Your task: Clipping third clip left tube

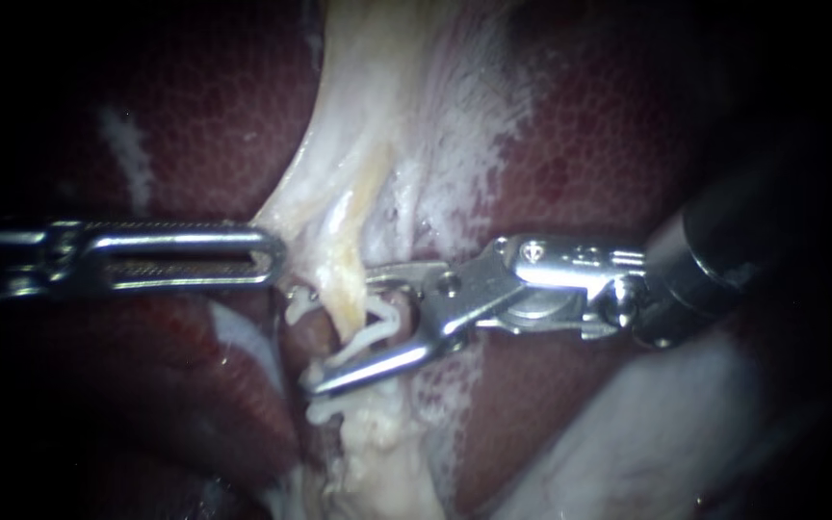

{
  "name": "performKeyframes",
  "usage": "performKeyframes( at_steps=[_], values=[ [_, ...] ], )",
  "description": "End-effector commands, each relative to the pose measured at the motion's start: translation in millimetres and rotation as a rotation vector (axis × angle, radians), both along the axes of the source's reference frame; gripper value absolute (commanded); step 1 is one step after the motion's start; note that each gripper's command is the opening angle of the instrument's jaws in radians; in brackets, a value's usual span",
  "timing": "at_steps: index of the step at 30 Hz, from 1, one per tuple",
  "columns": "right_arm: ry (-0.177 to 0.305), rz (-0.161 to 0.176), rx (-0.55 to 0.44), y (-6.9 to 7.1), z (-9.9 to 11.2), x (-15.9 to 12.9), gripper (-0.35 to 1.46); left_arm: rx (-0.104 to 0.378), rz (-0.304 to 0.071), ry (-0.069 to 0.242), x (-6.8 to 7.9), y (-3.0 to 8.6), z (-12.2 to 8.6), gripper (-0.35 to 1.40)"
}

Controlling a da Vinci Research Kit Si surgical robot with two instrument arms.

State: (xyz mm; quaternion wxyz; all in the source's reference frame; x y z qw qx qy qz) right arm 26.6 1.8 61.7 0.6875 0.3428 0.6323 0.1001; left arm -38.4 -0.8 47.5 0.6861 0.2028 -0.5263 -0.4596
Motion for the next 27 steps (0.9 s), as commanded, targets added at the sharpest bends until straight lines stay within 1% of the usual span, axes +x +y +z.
performKeyframes(
  at_steps=[1, 2, 3, 4, 5, 6, 12, 16, 27],
  values=[
    [-0.001, 0.001, 0.001, -0.1, 0.1, 0.2, 0.52, 0.000, 0.000, 0.000, 0.0, 0.0, 0.0, -0.35],
    [-0.001, 0.000, 0.001, -0.1, 0.2, 0.2, 0.45, 0.000, 0.000, 0.000, 0.0, 0.0, 0.0, -0.35],
    [0.002, 0.000, -0.005, 0.0, 0.2, 0.2, 0.32, 0.000, 0.000, 0.000, 0.0, 0.0, 0.0, -0.35],
    [-0.015, -0.001, 0.052, 0.0, 0.2, 0.0, 0.06, 0.000, 0.000, 0.000, 0.0, 0.0, 0.0, -0.35],
    [-0.027, -0.001, 0.091, 0.0, 0.3, -0.2, -0.15, 0.000, 0.000, 0.000, 0.0, 0.0, 0.0, -0.35],
    [-0.029, -0.001, 0.097, 0.1, 0.3, -0.3, -0.35, 0.000, 0.000, 0.000, 0.0, 0.0, 0.0, -0.35],
    [-0.029, -0.001, 0.099, 1.1, 1.3, -0.6, -0.35, 0.000, 0.000, 0.000, 0.0, 0.0, 0.0, -0.35],
    [-0.029, -0.002, 0.097, 1.2, 1.6, -0.7, -0.35, 0.000, 0.000, 0.000, 0.1, 0.0, 0.0, -0.35],
    [-0.028, -0.003, 0.097, 1.0, 1.5, -0.7, -0.35, 0.000, 0.000, 0.000, -0.1, 0.0, 0.0, -0.35]
  ],
)
